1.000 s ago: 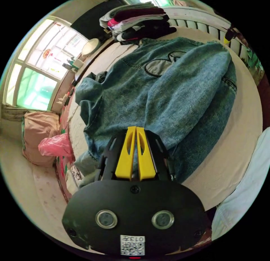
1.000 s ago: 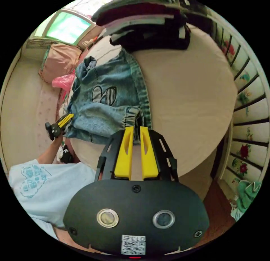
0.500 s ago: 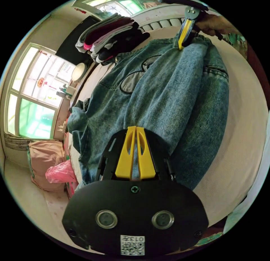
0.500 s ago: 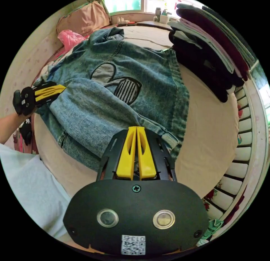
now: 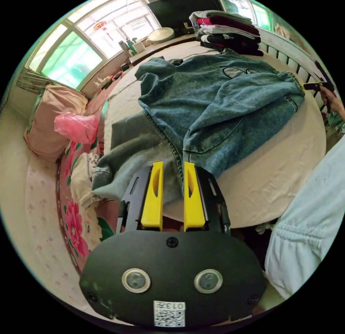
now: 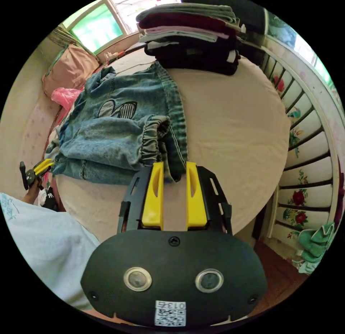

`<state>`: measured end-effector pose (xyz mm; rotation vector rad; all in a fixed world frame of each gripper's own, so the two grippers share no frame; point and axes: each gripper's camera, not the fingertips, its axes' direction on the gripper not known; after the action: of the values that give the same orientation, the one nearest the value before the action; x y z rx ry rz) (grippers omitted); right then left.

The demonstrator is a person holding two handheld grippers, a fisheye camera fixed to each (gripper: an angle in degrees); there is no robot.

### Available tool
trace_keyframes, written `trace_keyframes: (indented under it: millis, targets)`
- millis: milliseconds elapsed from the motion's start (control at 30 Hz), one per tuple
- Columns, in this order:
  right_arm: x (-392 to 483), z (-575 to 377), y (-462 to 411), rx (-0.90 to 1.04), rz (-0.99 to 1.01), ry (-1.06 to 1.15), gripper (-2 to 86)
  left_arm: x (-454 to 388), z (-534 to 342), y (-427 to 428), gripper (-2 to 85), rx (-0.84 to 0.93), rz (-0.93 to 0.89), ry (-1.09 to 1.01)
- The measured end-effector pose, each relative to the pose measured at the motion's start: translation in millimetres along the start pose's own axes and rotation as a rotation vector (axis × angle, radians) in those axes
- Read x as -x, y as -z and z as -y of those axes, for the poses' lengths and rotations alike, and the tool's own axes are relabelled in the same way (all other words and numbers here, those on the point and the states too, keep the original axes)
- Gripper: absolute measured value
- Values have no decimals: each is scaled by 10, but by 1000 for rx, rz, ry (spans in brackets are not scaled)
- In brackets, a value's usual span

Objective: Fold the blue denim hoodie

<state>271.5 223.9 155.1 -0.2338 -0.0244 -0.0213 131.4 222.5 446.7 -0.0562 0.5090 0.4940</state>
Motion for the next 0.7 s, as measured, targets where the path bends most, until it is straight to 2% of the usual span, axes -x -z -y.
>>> trace_keyframes:
  millis: [133,400,533,700]
  targets:
    - [-54,89,-129,45,-19,-2,75,38,157,-49,61,45,-75,-60]
    - [-81,217,-102,121,-67,85,53,484,305,232,101,0,-240,26]
    - [-284,141,12,48,10,10,67,483,494,-94,77,129,-304,24]
    - [-527,3,282,-62,118,-50,75,618,511,166,26,104,-312,21]
